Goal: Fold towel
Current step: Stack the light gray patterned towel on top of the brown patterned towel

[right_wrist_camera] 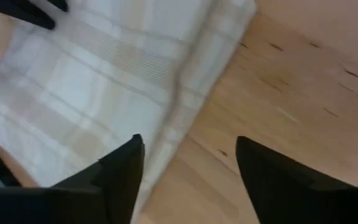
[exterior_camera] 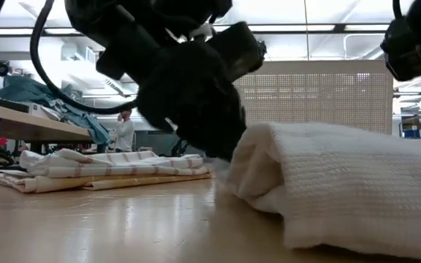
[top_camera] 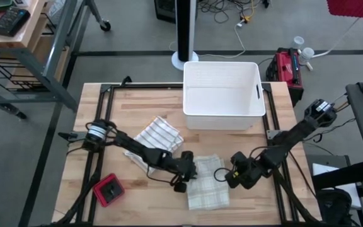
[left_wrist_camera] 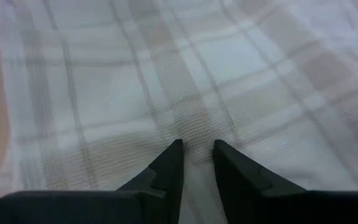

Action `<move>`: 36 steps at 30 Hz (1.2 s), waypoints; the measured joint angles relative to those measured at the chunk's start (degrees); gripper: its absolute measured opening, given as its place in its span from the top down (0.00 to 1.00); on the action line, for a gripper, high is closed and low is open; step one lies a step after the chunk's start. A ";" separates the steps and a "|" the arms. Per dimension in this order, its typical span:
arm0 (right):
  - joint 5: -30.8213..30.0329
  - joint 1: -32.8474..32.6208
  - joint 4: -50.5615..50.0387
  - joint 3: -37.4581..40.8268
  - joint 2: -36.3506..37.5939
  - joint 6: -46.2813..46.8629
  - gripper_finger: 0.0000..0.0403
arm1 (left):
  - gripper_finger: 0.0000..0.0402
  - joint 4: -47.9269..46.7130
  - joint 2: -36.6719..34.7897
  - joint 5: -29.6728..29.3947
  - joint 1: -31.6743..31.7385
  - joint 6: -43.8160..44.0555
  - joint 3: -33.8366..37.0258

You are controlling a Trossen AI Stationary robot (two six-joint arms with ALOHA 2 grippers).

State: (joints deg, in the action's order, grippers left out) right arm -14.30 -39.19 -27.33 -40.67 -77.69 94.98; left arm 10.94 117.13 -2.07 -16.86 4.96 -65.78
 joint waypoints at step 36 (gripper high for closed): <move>14.41 12.51 35.66 11.28 -4.33 -9.90 0.31 | 0.81 4.60 4.88 -3.21 0.02 10.64 -1.96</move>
State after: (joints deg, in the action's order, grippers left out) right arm 0.11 -26.68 8.33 -29.39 -82.02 85.08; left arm 15.54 122.02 -5.27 -16.84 15.59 -67.75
